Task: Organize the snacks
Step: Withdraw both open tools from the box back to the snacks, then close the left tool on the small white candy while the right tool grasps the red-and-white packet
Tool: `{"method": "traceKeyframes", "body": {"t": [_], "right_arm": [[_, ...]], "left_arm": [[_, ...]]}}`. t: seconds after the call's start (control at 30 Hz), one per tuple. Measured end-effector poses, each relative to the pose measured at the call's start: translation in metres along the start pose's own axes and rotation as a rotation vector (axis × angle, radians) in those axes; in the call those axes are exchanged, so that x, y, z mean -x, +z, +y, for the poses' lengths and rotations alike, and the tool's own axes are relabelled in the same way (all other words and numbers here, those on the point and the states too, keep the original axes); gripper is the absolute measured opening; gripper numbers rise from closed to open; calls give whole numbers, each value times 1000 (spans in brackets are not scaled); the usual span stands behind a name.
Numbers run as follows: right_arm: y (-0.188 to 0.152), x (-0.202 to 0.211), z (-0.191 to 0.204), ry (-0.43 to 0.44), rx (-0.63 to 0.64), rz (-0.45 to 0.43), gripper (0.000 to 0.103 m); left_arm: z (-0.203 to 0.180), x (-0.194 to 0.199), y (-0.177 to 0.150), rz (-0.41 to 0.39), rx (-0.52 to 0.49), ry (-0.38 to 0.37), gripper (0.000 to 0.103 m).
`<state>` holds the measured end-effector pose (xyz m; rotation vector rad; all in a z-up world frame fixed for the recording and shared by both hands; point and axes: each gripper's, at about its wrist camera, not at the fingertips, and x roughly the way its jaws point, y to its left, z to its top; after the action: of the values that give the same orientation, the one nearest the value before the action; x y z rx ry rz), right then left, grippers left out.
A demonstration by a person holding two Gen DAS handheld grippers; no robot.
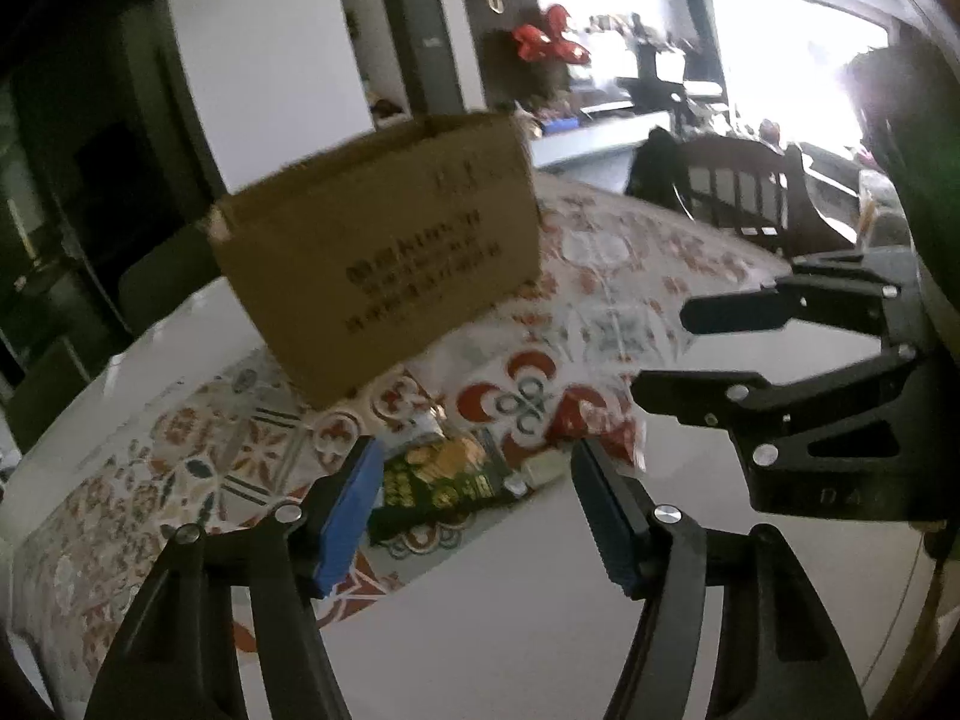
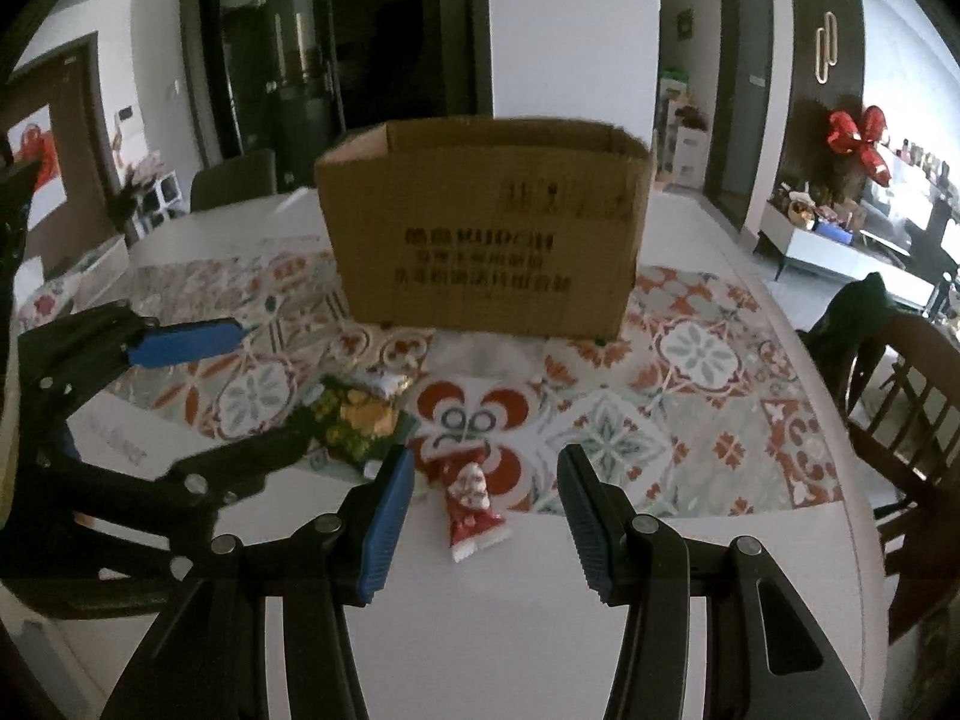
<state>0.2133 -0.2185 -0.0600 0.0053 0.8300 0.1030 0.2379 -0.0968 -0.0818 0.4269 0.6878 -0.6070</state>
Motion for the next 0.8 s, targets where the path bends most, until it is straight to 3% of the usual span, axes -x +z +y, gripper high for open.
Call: {"method": "traceKeyframes", "body": {"t": [0.23, 0.53, 0.8], "right_arm": [[-9, -24, 3, 11, 22, 68, 50], [-15, -48, 3, 20, 14, 125, 49], [-17, -61, 2, 34, -2, 148, 38]], "left_arm": [[-6, -26, -9, 49, -78, -80, 55], [-4, -51, -5, 82, -128, -251, 50], [-5, -69, -5, 111, -154, -270, 44]]}}
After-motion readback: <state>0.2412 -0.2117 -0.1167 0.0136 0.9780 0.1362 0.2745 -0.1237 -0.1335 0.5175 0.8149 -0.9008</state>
